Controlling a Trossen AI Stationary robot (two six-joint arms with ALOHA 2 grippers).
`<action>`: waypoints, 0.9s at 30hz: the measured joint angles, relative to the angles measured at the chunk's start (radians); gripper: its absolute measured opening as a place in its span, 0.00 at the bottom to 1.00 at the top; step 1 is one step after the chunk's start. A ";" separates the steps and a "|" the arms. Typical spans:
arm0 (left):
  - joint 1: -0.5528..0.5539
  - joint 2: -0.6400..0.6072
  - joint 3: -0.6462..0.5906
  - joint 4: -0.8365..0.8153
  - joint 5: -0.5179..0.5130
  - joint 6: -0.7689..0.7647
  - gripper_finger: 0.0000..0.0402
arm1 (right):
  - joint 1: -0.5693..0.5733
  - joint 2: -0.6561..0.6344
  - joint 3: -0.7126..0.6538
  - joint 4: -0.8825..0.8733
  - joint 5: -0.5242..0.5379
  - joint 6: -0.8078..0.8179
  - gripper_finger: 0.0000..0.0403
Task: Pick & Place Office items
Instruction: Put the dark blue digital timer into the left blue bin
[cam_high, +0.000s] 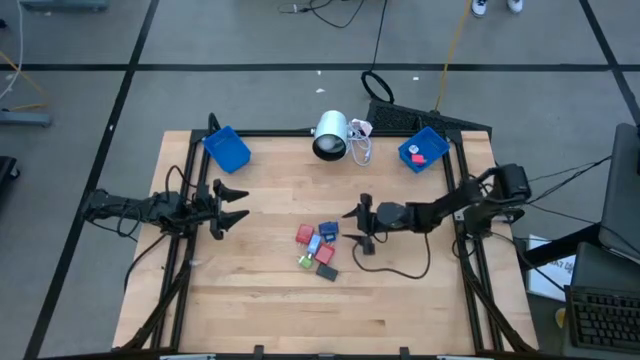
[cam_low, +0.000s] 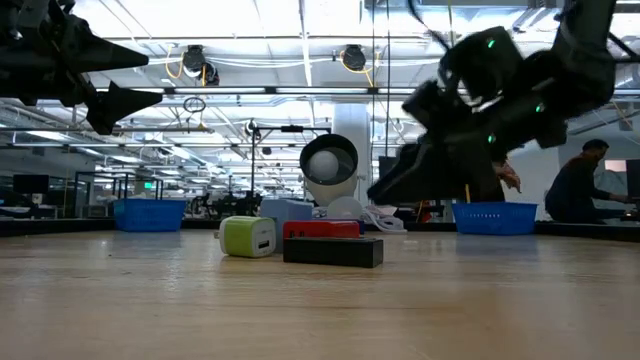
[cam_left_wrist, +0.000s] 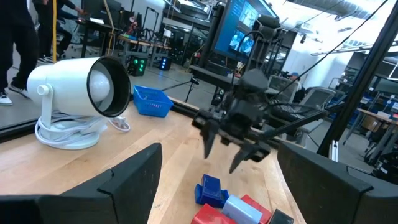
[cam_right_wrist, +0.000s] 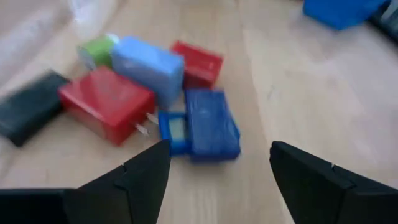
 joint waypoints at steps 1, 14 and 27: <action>0.000 0.000 0.000 0.000 0.000 0.000 0.81 | -0.010 0.019 0.000 0.012 -0.025 0.009 0.67; 0.000 0.000 0.000 0.000 0.000 0.000 0.81 | -0.047 0.102 0.015 0.096 -0.106 0.008 0.72; 0.000 0.000 0.000 0.000 0.000 0.000 0.81 | -0.092 0.102 0.022 0.096 -0.157 -0.003 0.72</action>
